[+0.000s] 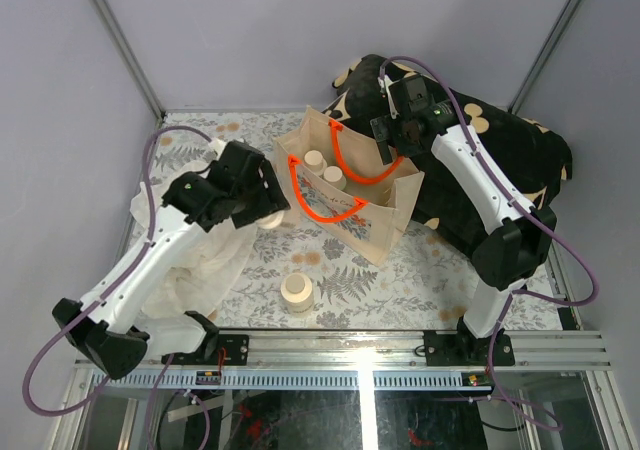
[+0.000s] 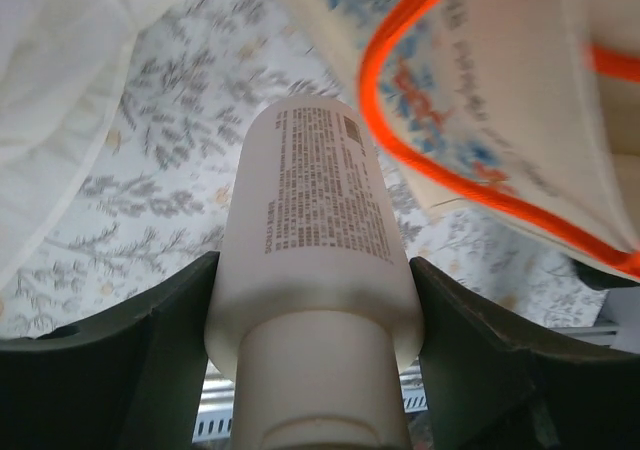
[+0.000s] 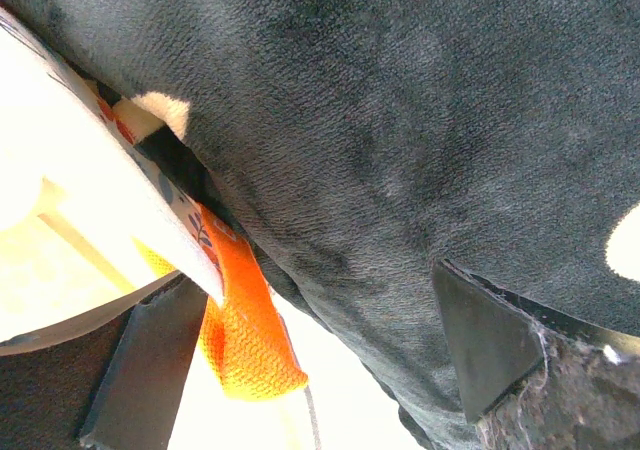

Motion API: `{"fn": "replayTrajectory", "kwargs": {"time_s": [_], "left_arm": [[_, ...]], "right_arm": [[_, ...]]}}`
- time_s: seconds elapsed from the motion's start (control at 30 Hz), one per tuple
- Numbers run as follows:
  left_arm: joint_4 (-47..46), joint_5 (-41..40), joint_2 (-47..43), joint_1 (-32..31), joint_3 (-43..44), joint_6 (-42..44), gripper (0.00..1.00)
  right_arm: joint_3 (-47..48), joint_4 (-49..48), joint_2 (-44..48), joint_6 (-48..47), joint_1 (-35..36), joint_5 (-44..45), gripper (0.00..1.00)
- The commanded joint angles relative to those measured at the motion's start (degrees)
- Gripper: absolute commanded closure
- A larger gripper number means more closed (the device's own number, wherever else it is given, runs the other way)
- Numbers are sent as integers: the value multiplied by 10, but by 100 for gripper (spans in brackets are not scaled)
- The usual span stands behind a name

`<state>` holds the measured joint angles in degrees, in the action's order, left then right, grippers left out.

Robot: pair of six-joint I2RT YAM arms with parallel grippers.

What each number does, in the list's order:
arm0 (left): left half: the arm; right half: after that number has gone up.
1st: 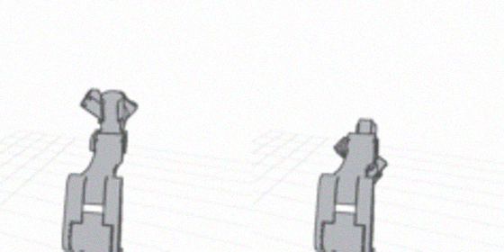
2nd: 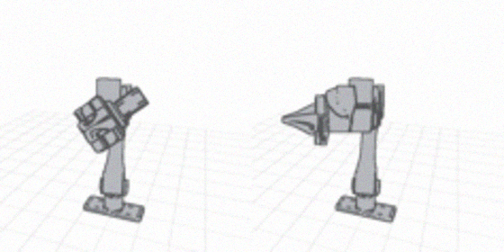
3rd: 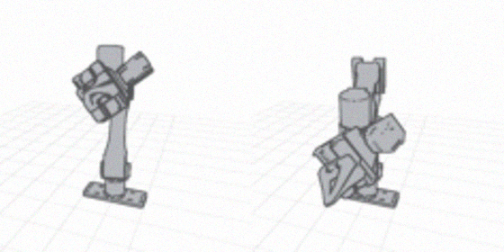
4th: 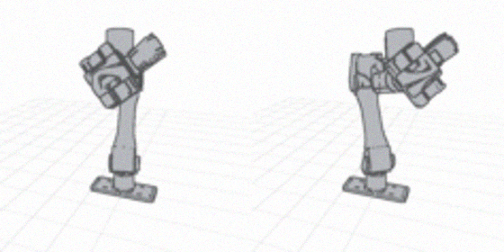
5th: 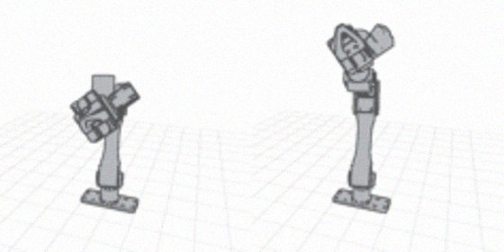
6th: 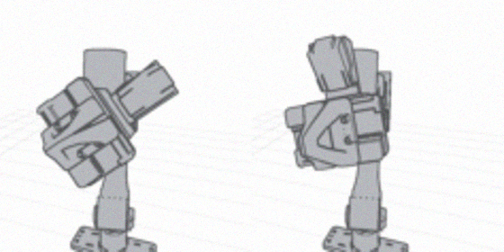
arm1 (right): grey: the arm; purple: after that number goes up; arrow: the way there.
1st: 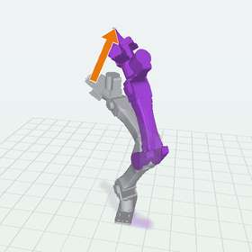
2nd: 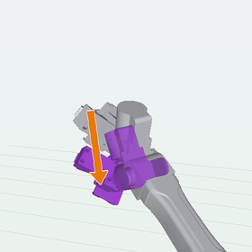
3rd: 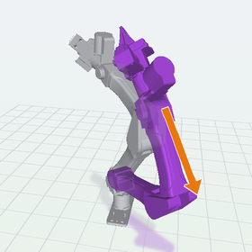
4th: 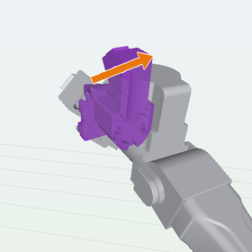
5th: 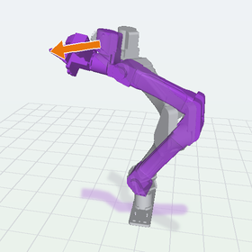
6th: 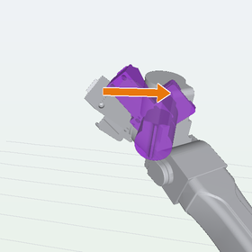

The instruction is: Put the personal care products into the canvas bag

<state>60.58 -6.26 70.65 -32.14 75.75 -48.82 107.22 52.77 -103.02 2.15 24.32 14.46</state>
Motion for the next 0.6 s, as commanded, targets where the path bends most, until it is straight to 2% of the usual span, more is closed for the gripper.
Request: {"fn": "replayTrajectory", "kwargs": {"time_s": [0.0,0.13,0.37,0.57], "left_arm": [[-38,-22,-29,7,91,64,100],[-38,-2,-20,8,163,88,100],[-140,133,9,8,234,132,100],[-204,185,75,9,305,163,100]], "right_arm": [[10,-16,10,-7,-1,6,1],[21,-16,1,-10,-1,1,1],[50,-6,-21,-16,-1,-1,1],[54,-1,-19,-17,-1,2,1]]}}
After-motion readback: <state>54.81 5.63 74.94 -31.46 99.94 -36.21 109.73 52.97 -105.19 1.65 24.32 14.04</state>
